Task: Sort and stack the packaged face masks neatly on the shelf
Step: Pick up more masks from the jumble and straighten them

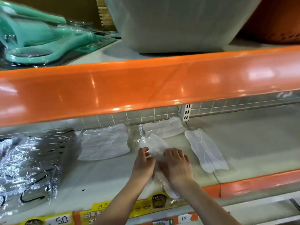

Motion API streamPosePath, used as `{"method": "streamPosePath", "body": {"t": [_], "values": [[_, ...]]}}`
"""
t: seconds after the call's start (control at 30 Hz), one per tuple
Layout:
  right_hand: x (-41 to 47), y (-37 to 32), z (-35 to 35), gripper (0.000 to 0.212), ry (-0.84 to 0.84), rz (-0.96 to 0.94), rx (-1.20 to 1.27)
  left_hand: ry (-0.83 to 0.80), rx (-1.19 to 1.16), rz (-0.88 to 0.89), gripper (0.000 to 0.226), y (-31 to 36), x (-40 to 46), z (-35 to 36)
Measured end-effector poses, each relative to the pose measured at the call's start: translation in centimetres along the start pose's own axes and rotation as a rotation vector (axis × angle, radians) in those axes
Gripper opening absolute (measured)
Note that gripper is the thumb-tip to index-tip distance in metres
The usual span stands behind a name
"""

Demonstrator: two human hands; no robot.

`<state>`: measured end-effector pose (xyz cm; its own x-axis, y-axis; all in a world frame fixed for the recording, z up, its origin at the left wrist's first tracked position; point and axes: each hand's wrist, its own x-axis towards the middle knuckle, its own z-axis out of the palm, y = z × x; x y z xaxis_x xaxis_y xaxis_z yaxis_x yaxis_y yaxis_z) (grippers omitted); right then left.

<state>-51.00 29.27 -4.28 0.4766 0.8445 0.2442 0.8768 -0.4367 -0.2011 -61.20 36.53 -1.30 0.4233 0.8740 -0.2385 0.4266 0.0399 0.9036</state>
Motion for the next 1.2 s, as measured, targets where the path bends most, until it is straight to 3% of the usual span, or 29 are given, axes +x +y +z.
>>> {"method": "streamPosePath", "body": {"t": [0.17, 0.3, 0.37, 0.47, 0.53, 0.6, 0.7, 0.8, 0.9, 1.0, 1.1, 1.2], "values": [[-0.3, -0.2, -0.3, 0.035, 0.146, -0.032, 0.098, 0.083, -0.166, -0.124, 0.041, 0.4, -0.9, 1.3], [-0.4, 0.3, -0.5, 0.023, 0.209, 0.010, 0.319, 0.112, -0.392, -0.167, 0.048, 0.8, -1.6, 1.6], [-0.6, 0.4, -0.6, 0.011, 0.214, -0.059, 0.377, 0.037, -0.447, -0.151, 0.040, 1.3, -2.0, 1.2], [-0.7, 0.3, -0.9, 0.021, 0.199, -0.202, 0.442, -0.100, -0.508, -0.069, 0.021, 2.2, -2.6, 0.3], [-0.6, 0.4, -1.1, 0.019, 0.224, -0.227, 0.515, -0.069, -0.544, -0.044, 0.011, 2.7, -2.8, -0.6], [-0.5, 0.7, -1.1, 0.018, 0.248, -0.204, 0.603, -0.050, -0.526, -0.047, 0.016, 2.9, -2.6, -1.7], [0.0, 0.5, -2.4, 0.018, 0.201, -0.008, 0.821, -0.106, -0.402, -0.029, 0.008, 2.9, -2.3, -3.6], [1.6, -0.4, -4.4, 0.009, -0.140, 0.239, 1.155, -0.166, -0.295, 0.021, 0.009, 2.6, -2.0, -5.3], [2.3, -1.2, -5.3, 0.022, -0.426, 0.322, 1.322, -0.173, -0.077, 0.086, 0.022, 2.1, -1.5, -6.4], [2.6, -2.4, -4.8, 0.017, -0.433, 0.373, 1.313, 0.005, 0.244, 0.236, 0.032, 0.9, -0.5, -7.0], [2.9, -3.8, -3.8, 0.011, -0.375, 0.512, 1.504, 0.408, 0.739, 0.512, 0.057, -1.2, -0.8, -7.4], [2.9, -5.5, -2.7, 0.013, -0.397, 0.672, 1.728, 0.429, 1.041, 0.799, 0.064, -3.4, -1.3, -7.2]]}}
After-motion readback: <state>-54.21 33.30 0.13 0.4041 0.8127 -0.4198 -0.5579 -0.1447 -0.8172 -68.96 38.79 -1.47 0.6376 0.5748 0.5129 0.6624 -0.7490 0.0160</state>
